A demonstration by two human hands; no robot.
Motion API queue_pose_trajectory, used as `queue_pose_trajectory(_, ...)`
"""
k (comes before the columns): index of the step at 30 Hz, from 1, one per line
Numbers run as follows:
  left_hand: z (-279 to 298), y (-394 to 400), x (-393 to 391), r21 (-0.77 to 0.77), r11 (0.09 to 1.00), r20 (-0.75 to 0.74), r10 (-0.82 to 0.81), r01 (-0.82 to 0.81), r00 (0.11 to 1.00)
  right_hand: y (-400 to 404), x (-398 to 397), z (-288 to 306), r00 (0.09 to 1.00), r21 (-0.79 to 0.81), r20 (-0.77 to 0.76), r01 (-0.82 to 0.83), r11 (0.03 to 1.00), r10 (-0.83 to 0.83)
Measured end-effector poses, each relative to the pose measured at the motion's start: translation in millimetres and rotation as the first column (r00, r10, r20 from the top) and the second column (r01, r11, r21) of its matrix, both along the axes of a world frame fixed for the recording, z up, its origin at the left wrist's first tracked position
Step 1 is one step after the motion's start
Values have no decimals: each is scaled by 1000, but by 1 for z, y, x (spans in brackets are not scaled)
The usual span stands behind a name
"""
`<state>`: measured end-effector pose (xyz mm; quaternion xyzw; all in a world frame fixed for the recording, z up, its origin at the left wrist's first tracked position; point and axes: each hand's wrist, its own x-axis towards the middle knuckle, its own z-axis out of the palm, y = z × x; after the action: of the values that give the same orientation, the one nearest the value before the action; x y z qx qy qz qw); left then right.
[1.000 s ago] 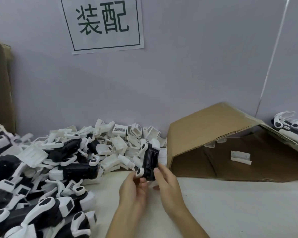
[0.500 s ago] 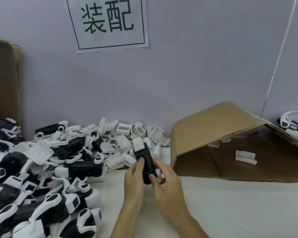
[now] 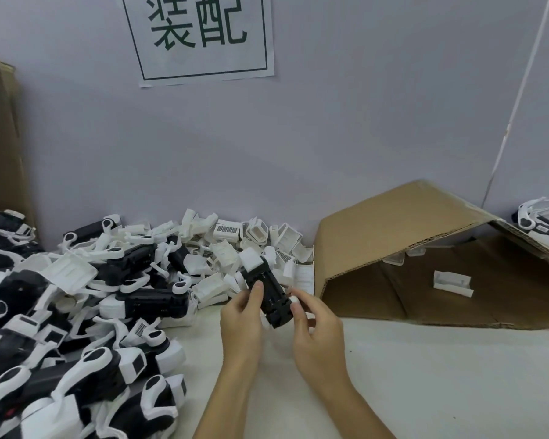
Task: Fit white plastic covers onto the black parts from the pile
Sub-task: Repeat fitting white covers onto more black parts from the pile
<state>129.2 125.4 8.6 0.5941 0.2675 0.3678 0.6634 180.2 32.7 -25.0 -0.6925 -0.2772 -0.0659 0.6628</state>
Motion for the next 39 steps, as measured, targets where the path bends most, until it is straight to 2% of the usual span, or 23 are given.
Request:
queue_pose_trajectory(3,-1,1,-1,-131,989,67,-59,68,996,-1,-2,2,998,-24,-34,-62,998,61)
queue_pose_trajectory(6,-3,3,0,-202,976,98,-66,85,993,1,-7,1,993,-145,-1,-113,983,114)
queue_pose_trajectory(10,-4,-3,1,-140,980,49,-139,144,989,1,-4,-1,997,-204,42,-51,978,61)
queue_pose_trajectory(16,-4,-7,5,-97,988,18,-117,118,993,-1,-3,3,997,-192,73,48,980,-34)
queue_pose_trajectory(25,-5,-7,4,-59,992,46,-108,110,993,-4,-1,4,997,-132,37,-63,989,68)
queue_pose_trajectory(29,-3,-6,2,68,992,82,-115,110,990,-3,-2,3,990,-156,27,-134,979,140)
queue_pose_trajectory(31,-6,-2,1,231,970,38,-87,76,995,-3,-2,2,987,-93,-26,-159,983,157)
queue_pose_trajectory(34,-11,-4,0,517,849,-74,-83,109,994,-5,2,1,989,55,-78,-120,991,125)
queue_pose_trajectory(36,-13,-7,0,654,749,-77,-78,109,994,-6,6,2,981,153,-168,-69,986,95)
queue_pose_trajectory(39,-13,-10,1,739,664,-83,-78,114,993,-5,11,2,959,235,-280,26,972,42)
